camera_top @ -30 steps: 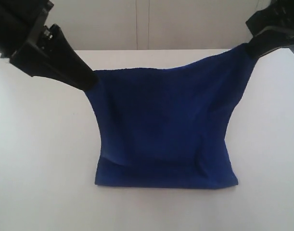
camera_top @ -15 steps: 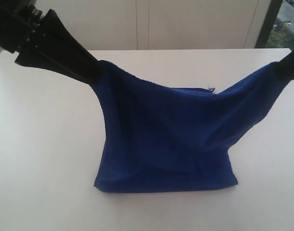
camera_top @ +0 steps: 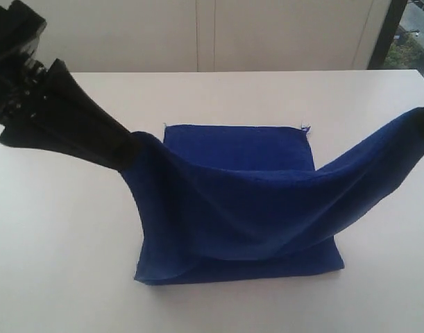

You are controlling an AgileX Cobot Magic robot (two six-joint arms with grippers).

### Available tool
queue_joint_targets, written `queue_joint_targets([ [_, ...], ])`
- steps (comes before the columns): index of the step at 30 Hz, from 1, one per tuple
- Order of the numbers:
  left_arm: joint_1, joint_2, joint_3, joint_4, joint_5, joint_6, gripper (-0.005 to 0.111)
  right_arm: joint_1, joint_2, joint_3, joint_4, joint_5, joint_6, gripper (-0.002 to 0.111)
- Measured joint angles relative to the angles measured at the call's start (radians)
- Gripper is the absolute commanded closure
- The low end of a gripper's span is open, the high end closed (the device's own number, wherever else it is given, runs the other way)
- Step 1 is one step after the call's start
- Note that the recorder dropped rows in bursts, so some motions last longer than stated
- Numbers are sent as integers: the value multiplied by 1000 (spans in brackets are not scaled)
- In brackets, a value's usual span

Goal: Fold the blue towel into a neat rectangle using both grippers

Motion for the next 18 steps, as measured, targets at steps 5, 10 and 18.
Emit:
queue_joint_targets([
  [5,0,-16,43,-12,0,0,107,0,-4,42,27,0,2,108],
  [10,0,-16,62,-9,-2,0,107,0,-4,57,27,0,-26,108],
  [18,0,-16,62,85,-11,-32,107,0,-6,59,25,0,-32,108],
])
